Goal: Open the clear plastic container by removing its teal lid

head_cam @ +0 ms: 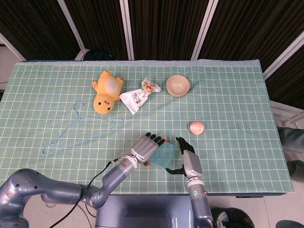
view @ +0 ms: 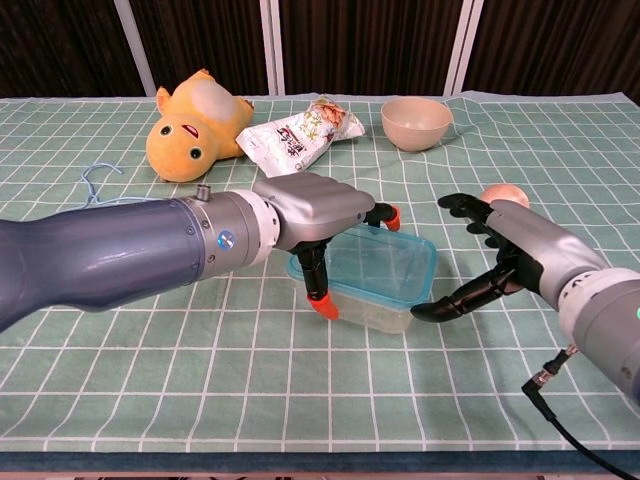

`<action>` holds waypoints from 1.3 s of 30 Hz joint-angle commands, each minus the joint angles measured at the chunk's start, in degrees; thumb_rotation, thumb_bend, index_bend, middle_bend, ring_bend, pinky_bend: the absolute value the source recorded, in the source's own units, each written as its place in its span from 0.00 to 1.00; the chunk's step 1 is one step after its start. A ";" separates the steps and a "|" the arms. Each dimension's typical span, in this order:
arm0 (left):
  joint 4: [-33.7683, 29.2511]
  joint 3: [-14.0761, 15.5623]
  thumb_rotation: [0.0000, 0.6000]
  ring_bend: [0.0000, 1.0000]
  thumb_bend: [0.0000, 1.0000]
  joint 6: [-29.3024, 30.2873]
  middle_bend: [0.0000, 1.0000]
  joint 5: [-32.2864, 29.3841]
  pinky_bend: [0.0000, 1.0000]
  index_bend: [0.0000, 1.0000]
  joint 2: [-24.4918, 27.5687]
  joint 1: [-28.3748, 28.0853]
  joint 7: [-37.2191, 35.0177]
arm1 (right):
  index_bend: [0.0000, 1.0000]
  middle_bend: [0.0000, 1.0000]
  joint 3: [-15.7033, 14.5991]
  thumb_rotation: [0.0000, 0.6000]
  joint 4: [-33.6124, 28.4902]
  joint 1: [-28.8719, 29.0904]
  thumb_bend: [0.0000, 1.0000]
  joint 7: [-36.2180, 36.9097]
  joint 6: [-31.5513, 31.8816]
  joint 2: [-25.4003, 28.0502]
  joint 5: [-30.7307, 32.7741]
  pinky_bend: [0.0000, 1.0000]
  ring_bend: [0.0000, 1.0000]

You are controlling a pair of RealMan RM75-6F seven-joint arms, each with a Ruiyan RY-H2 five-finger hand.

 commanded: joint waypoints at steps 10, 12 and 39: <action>-0.39 -0.01 1.00 0.23 0.07 -2.22 0.24 -1.13 0.40 0.19 1.26 -0.98 -0.21 | 0.00 0.00 -0.95 1.00 3.45 -0.86 0.22 6.50 1.13 -1.41 -6.32 0.00 0.00; -0.40 -0.06 1.00 0.23 0.08 -2.45 0.24 -1.30 0.40 0.19 1.33 -1.18 -0.24 | 0.00 0.00 -1.18 1.00 3.84 -1.06 0.22 7.66 1.33 -1.66 -7.48 0.00 0.00; -2.49 -1.24 1.00 0.22 0.08 -6.68 0.21 -6.27 0.40 0.15 3.90 -3.74 -4.39 | 0.00 0.00 -4.12 1.00 9.85 -3.17 0.22 14.90 1.75 -3.15 -15.94 0.00 0.00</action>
